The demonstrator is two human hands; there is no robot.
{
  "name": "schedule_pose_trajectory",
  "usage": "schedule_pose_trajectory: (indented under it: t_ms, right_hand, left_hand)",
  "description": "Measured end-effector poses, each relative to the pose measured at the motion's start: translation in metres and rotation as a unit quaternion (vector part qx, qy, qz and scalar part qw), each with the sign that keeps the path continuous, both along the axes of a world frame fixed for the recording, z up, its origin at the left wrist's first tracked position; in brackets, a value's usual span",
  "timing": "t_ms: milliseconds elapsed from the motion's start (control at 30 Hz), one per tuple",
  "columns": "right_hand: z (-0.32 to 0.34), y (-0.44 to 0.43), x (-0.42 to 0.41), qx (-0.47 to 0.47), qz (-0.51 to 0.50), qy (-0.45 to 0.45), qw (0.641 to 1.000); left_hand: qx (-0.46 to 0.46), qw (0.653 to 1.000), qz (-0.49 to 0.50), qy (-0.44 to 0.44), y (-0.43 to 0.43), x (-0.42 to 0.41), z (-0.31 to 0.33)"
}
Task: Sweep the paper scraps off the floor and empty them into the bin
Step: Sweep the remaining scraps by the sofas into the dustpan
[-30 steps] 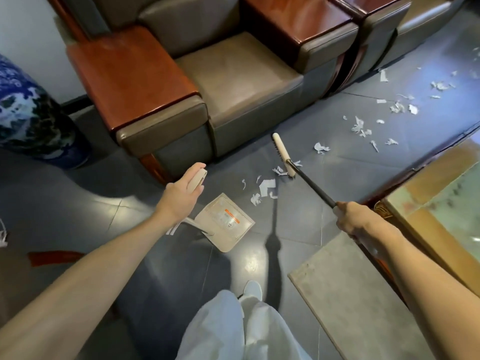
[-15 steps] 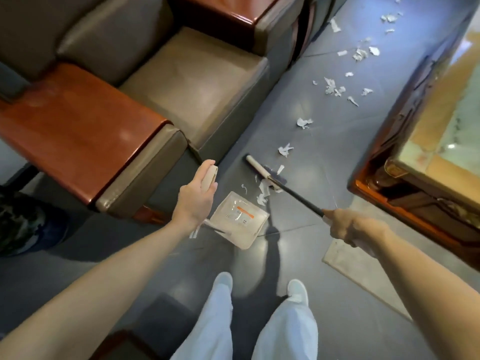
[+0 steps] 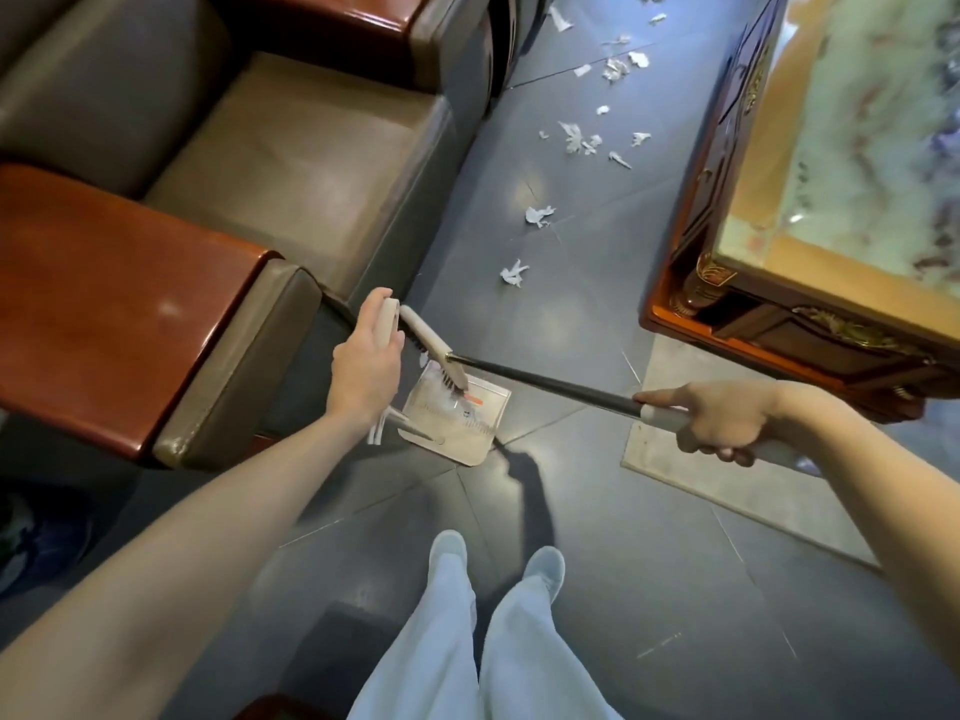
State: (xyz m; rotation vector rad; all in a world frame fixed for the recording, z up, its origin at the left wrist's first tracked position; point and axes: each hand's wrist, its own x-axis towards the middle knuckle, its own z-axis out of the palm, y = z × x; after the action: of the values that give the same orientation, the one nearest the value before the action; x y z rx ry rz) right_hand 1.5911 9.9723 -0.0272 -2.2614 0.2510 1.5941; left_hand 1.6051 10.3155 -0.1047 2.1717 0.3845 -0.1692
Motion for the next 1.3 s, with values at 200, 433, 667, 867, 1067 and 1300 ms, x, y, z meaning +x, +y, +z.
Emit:
schedule_pose_trajectory:
  t_ms: [200, 433, 667, 867, 1067, 1300]
  right_hand:
    - [-0.017, 0.015, -0.012, -0.018, 0.025, -0.069, 0.997]
    - [-0.066, 0.056, -0.065, 0.019, -0.043, -0.03, 0.998]
    - [-0.038, 0.023, -0.068, 0.058, -0.132, -0.017, 0.989]
    - [-0.057, 0.048, -0.064, 0.131, -0.239, -0.057, 0.96]
    - [-0.108, 0.119, -0.054, 0.204, -0.314, -0.056, 0.926]
    - [-0.145, 0.169, -0.079, 0.154, -0.274, -0.041, 0.948]
  left_hand:
    - [0.006, 1.0, -0.014, -0.005, 0.007, -0.024, -0.001]
    - [0.021, 1.0, 0.017, -0.012, 0.01, -0.037, -0.003]
    - [0.032, 0.999, 0.039, -0.009, 0.026, -0.068, 0.009]
    - [0.031, 0.994, 0.103, -0.006, 0.043, -0.148, 0.022]
    - [0.031, 0.979, 0.201, -0.014, 0.08, -0.23, 0.022]
    - [0.043, 0.976, 0.214, 0.016, 0.12, -0.284, 0.006]
